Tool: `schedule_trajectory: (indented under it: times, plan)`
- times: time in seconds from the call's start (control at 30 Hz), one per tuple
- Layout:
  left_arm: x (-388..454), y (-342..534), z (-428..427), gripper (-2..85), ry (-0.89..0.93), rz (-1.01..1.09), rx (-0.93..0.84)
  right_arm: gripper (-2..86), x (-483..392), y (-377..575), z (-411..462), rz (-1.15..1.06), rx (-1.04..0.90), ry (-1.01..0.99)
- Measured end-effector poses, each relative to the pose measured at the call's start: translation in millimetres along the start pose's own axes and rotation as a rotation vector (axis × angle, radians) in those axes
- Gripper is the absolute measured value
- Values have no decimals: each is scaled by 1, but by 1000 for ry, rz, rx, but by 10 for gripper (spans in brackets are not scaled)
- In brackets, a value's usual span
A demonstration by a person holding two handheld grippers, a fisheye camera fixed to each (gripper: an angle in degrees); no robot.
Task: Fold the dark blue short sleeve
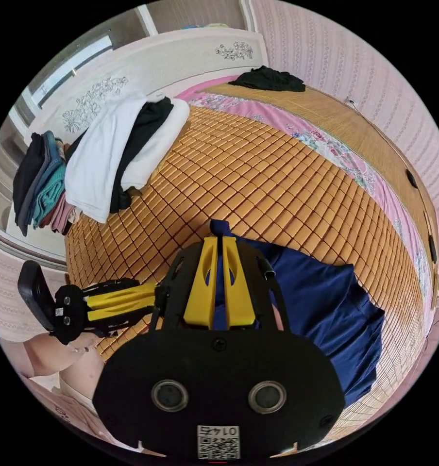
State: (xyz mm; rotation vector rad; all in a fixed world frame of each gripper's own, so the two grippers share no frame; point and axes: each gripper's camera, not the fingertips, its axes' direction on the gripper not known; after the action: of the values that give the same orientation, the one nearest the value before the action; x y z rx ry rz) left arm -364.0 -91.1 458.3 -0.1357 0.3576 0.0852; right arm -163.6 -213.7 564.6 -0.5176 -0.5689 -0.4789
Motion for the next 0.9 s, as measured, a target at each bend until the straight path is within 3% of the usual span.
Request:
schedule_trajectory:
  times: [0.13,0.33,0.7,0.9]
  plan:
    - [56,-1,-15,39,57,243,12,10,44,75,-64,138,120,18]
    - [74,13,22,57,103,230,-166,26,87,155,-56,251,-73,83]
    - [133,-28,86,61,-21,350,-226,69,121,139,-52,299,-88,127]
    - [151,-38,128,63,-107,365,-336,73,118,89,-38,150,-42,121]
